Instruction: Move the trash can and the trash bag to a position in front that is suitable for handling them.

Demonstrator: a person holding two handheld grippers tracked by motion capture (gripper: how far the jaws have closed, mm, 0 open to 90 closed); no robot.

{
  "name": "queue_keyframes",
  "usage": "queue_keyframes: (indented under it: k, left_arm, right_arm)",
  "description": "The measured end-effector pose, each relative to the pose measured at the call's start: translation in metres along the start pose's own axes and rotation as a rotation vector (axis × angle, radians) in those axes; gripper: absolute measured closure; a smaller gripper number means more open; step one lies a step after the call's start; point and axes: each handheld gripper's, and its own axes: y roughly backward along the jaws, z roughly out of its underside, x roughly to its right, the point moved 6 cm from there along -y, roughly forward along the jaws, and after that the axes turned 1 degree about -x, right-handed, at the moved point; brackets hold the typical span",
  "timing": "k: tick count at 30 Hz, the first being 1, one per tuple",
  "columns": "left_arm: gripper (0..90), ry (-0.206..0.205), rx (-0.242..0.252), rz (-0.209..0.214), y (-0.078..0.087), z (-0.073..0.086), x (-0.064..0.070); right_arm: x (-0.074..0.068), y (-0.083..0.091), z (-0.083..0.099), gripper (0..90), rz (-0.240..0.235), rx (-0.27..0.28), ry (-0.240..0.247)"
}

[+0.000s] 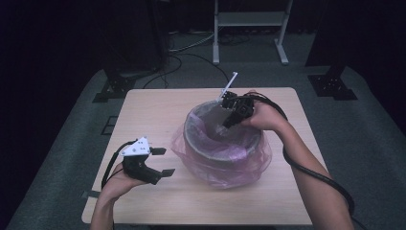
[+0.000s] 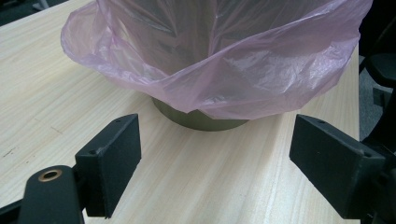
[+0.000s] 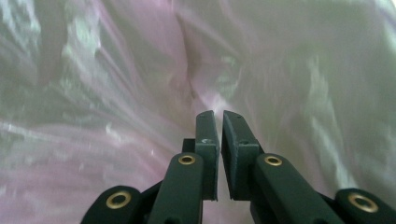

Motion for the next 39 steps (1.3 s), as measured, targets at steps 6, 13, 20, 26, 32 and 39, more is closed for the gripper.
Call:
queue_keyframes:
  k: [6, 13, 20, 26, 32, 39]
  left_arm:
    - [15.4, -0.006, -0.005, 0.006, -0.001, 0.001, 0.0]
    - [15.4, 0.002, -0.006, 0.003, 0.001, 0.003, -0.002]
    - [15.4, -0.003, -0.002, 0.008, -0.003, 0.003, 0.001]
    - [15.3, -0.004, -0.001, 0.012, -0.004, 0.004, 0.001]
    - [8.4, 0.015, 0.003, -0.009, -0.003, 0.006, -0.002]
    - [8.4, 0.025, 0.0, -0.012, -0.003, 0.007, -0.004]
  right_arm:
    - [0.007, -0.012, -0.02, 84.9, 0.0, -0.009, 0.002]
    - [0.002, -0.01, -0.021, 76.8, -0.062, 0.06, -0.007]
    - [-0.006, 0.013, -0.003, 60.5, -0.105, 0.15, -0.01]
    - [-0.009, 0.038, 0.014, 50.5, -0.123, 0.244, -0.019]
    - [-0.004, 0.057, 0.03, 41.1, -0.116, 0.309, -0.055]
    - [0.004, 0.067, 0.046, 35.5, -0.104, 0.362, -0.091]
